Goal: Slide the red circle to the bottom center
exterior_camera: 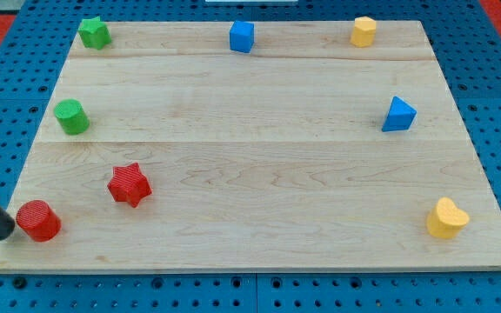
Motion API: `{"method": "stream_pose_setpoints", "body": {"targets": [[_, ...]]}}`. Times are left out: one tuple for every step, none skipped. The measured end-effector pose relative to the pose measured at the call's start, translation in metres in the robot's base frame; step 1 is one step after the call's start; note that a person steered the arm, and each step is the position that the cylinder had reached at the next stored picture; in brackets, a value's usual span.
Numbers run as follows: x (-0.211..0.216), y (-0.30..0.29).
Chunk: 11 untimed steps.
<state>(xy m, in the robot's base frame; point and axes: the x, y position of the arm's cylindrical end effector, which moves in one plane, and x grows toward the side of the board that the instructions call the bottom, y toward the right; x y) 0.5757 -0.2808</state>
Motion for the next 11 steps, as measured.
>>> {"method": "stream_pose_setpoints", "body": {"targets": [[0.000, 0.025], [0.000, 0.041], [-0.007, 0.048], [-0.012, 0.020], [-0.021, 0.017], [-0.026, 0.031], [-0.027, 0.057], [-0.027, 0.086], [-0.027, 0.113], [-0.026, 0.146], [-0.019, 0.178]]}}
